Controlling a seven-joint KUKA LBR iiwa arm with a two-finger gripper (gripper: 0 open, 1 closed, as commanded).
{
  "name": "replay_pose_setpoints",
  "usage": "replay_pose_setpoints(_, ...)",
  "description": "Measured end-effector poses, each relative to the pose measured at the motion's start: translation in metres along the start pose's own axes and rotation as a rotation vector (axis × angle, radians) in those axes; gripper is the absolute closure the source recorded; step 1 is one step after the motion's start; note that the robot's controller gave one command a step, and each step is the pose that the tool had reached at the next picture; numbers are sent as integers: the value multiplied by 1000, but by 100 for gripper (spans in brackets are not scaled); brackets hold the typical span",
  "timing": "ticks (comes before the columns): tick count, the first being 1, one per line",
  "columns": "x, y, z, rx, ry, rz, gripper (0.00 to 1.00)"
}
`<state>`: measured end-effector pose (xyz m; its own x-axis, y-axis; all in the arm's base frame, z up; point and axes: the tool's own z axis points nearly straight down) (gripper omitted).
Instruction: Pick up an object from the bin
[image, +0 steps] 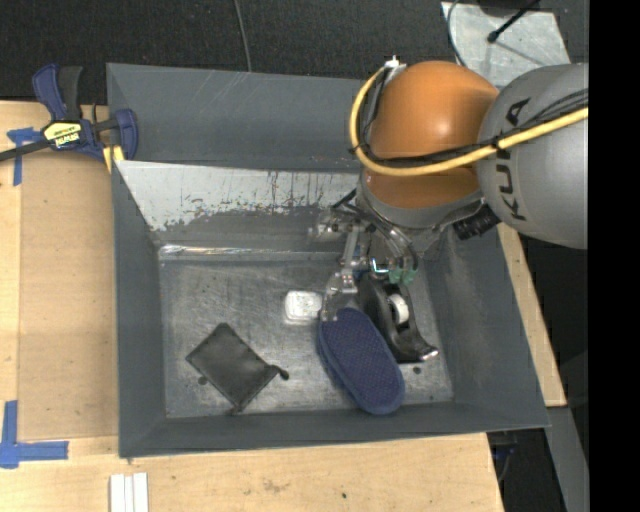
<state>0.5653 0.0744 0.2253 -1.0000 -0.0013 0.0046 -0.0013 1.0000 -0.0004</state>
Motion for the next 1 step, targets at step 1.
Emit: replay_pose_setpoints(1, 34, 100, 70, -3, 1, 119, 0)
